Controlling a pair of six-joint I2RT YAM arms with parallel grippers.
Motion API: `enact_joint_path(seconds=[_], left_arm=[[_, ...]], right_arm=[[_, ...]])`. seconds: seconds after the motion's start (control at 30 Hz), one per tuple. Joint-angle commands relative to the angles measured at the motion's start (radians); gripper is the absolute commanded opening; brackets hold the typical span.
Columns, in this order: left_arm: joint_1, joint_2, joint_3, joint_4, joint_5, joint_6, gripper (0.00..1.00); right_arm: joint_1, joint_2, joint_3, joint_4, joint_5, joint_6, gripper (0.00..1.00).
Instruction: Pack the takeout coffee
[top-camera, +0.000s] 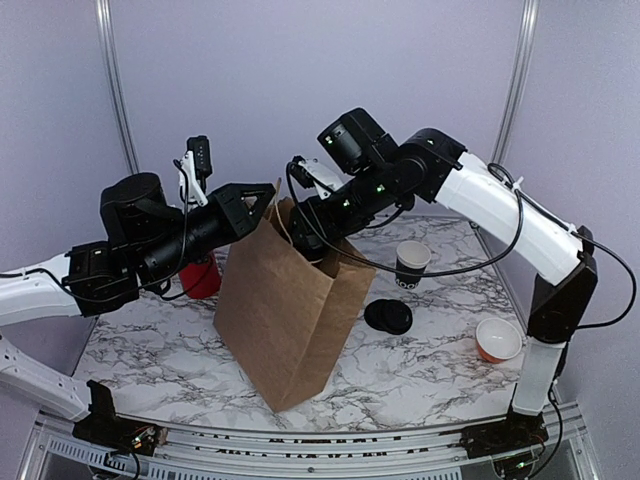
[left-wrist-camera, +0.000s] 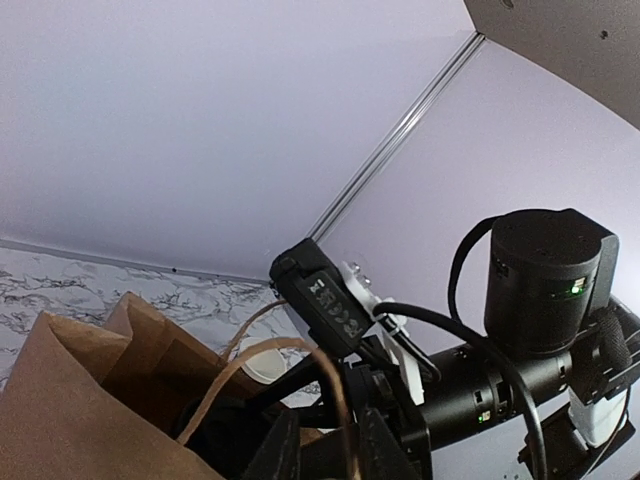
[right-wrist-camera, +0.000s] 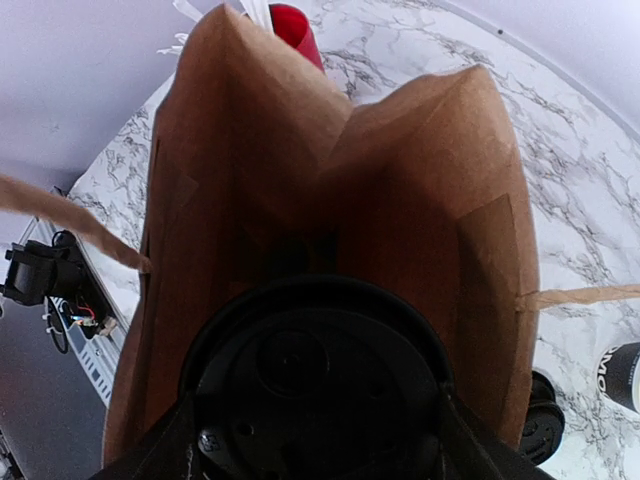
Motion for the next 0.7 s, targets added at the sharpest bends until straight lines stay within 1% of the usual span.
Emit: enact_joint_path(seconds=[0.0, 0.03, 0.1, 0.27, 0.53, 0.67], left_arm=[[-0.005, -0.088, -0.076, 0.035, -0.023, 0.007, 0.30], [-0.005, -0.108, -0.097, 0.035, -0.026, 0.007, 0.35], [-0.004, -0.149, -0.134, 0.029, -0.027, 0.006, 0.41], [-0.005, -0.255, -0.217, -0.020, -0.018, 0.006, 0.51], [-0.005, -0.440, -0.336, -0.172, 0.028, 0.070, 0.61], [-0.003, -0.500, -0.398, -0.237, 0.080, 0.071, 0.61]], right_arm=[[0.039, 0.026, 0.051, -0.012, -0.018, 0.021, 0.62], [0.047, 0.035, 0.058, -0.015, -0.020, 0.023, 0.62], [0.065, 0.054, 0.078, -0.025, -0.017, 0.025, 0.61], [0.086, 0.094, 0.129, -0.053, -0.012, 0.032, 0.62], [0.109, 0.117, 0.149, -0.061, 0.000, 0.040, 0.61], [0.113, 0.120, 0.148, -0.059, 0.006, 0.038, 0.61]])
